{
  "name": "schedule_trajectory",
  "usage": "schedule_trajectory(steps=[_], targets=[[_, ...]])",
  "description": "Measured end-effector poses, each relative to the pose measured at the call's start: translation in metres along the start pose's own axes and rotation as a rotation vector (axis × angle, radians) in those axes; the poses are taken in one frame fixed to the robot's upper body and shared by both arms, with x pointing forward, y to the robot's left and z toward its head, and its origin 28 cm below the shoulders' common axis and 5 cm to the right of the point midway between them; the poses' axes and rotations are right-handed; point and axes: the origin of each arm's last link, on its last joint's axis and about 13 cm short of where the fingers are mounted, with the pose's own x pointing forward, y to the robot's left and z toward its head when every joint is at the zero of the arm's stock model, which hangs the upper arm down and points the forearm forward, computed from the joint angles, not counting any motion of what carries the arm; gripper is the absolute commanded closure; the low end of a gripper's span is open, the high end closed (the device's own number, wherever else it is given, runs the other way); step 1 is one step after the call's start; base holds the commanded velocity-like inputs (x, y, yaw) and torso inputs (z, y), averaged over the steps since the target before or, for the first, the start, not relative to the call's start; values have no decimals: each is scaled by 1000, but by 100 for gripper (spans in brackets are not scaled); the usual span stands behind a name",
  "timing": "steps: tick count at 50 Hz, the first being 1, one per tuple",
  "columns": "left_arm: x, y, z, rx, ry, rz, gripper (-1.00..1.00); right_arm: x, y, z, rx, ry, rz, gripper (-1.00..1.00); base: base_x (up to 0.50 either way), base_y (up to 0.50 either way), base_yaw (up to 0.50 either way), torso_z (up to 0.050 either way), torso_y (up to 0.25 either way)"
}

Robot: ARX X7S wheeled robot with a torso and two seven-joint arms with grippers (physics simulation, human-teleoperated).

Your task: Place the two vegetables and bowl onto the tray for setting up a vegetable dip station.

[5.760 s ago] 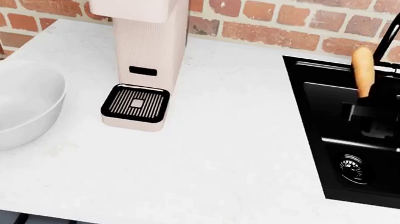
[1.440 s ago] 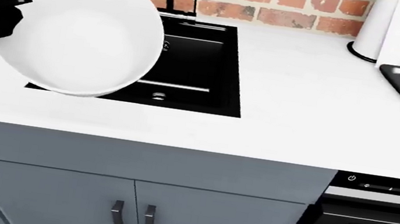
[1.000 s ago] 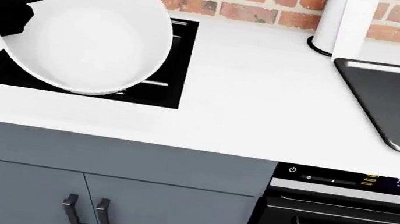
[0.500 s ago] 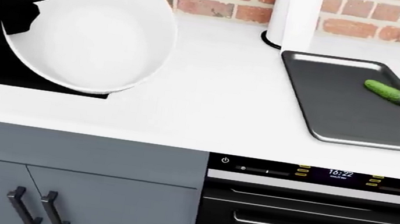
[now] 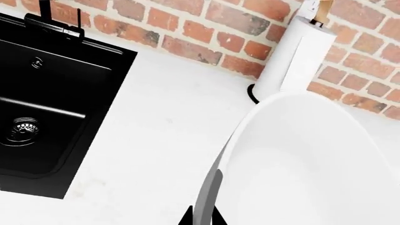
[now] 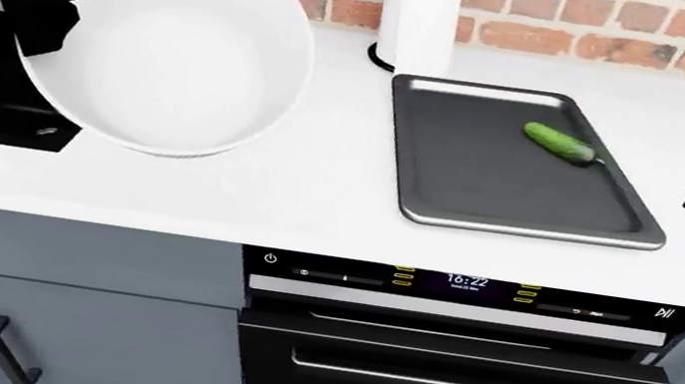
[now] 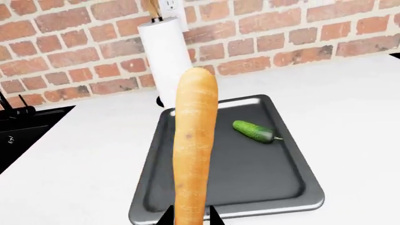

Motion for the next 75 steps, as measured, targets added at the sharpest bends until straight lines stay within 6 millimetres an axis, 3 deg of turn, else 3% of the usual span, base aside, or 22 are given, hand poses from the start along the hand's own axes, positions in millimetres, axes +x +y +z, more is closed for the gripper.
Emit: schedule_trajectory(steps=[27, 37, 50, 60, 75], targets=[[9, -1, 0, -27, -25, 2, 100, 12, 8, 1, -17, -6, 36, 100, 1, -500, 0, 0, 0], [13, -9, 0, -28, -46, -8, 100, 18, 18, 2, -44, -53, 62, 100, 29, -9, 0, 0, 1], [21, -28, -1, -32, -68, -57, 100, 23, 40, -5, -106, -71, 129, 100, 500, 1, 0, 0, 1], [31, -41, -9, -28, -19, -125, 100, 19, 49, -4, -127, -105, 168, 100, 500, 5, 0, 0, 2], [42, -55, -19, -32, 60, -184, 100, -2, 56, 10, -140, -234, 191, 100, 233, 17, 0, 0, 1]])
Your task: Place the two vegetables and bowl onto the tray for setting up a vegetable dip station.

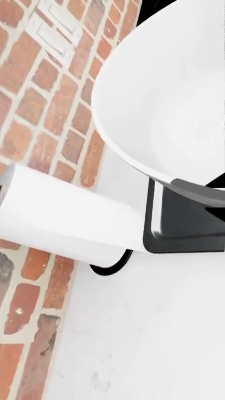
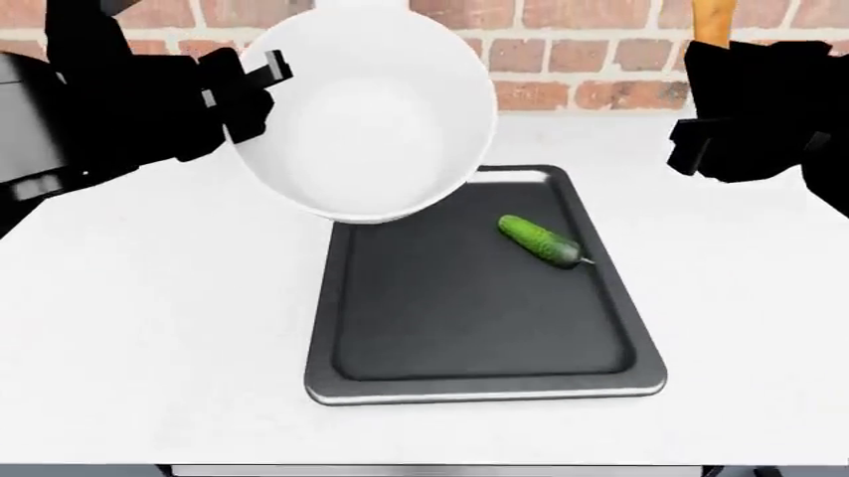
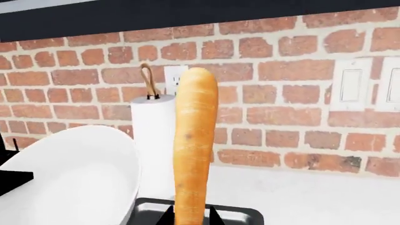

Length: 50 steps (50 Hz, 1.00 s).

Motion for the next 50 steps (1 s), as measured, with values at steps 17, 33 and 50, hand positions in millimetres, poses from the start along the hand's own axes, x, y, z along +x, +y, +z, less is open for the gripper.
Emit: schedule_trajectory(steps=[17, 33, 50], targets=[[9, -10, -8, -56, 70, -62, 100, -15, 5, 13, -16, -101, 11, 100, 257, 1, 0, 1, 2], [18, -14, -17, -129, 152, -119, 100, -24, 6, 17, -20, -141, 9, 100, 0, 0, 0, 0, 1], [31, -10, -23, -164, 167, -78, 100, -28, 5, 17, -19, -153, 6, 100, 0, 0, 0, 0, 0]])
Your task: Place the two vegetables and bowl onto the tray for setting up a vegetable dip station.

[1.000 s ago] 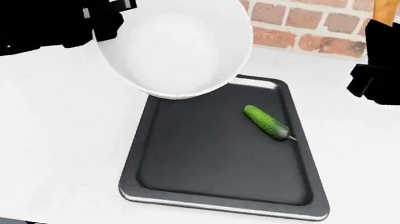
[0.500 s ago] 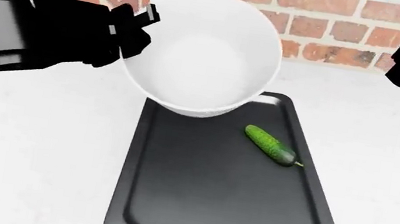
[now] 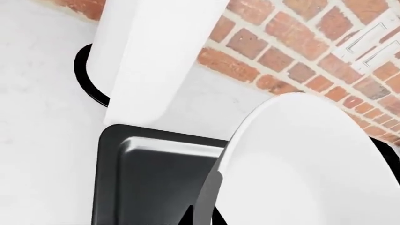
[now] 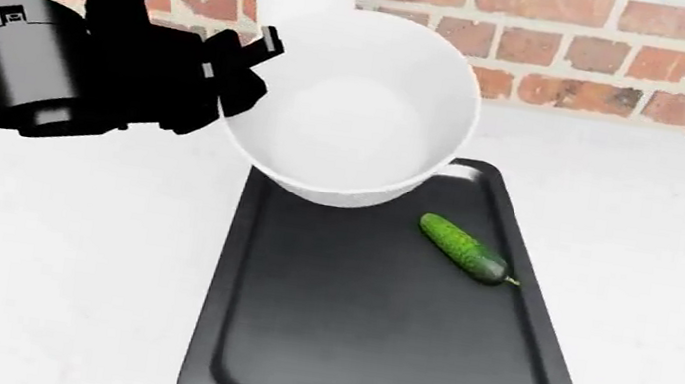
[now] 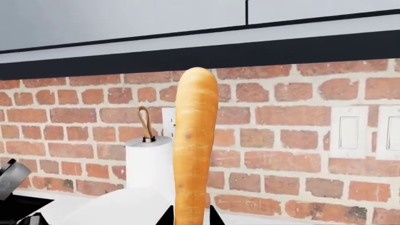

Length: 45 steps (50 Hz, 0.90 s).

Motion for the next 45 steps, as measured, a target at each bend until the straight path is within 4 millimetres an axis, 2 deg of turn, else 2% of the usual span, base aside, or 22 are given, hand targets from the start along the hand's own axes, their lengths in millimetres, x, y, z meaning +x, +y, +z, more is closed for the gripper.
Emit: schedule_trajectory(steps=[45], targets=[[18, 8, -14, 24, 75, 32, 100, -4, -8, -16, 40, 4, -30, 100, 0, 0, 0, 0, 0]])
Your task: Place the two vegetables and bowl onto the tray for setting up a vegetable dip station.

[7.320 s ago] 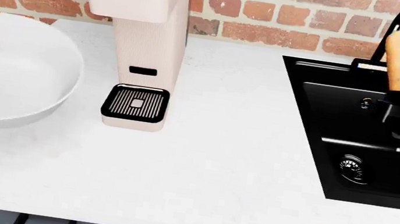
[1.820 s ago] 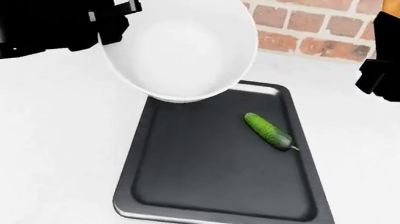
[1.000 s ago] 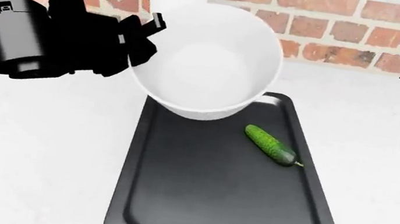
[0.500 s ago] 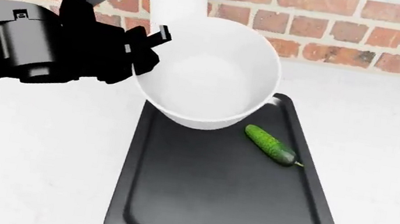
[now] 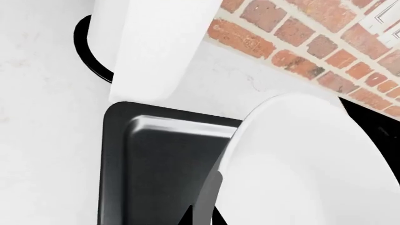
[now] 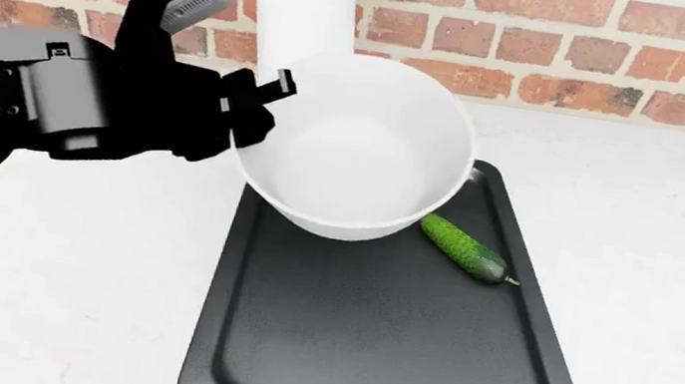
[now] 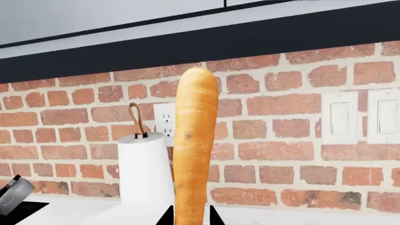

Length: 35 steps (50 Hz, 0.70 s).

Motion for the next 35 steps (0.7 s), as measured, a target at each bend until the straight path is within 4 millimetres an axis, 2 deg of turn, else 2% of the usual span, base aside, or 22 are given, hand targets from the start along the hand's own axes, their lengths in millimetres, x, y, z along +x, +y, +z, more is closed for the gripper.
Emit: schedule_trajectory(steps=[35], targets=[[27, 15, -12, 10, 27, 45, 100, -5, -3, -5, 20, -1, -6, 100, 0, 0, 0, 0, 1]])
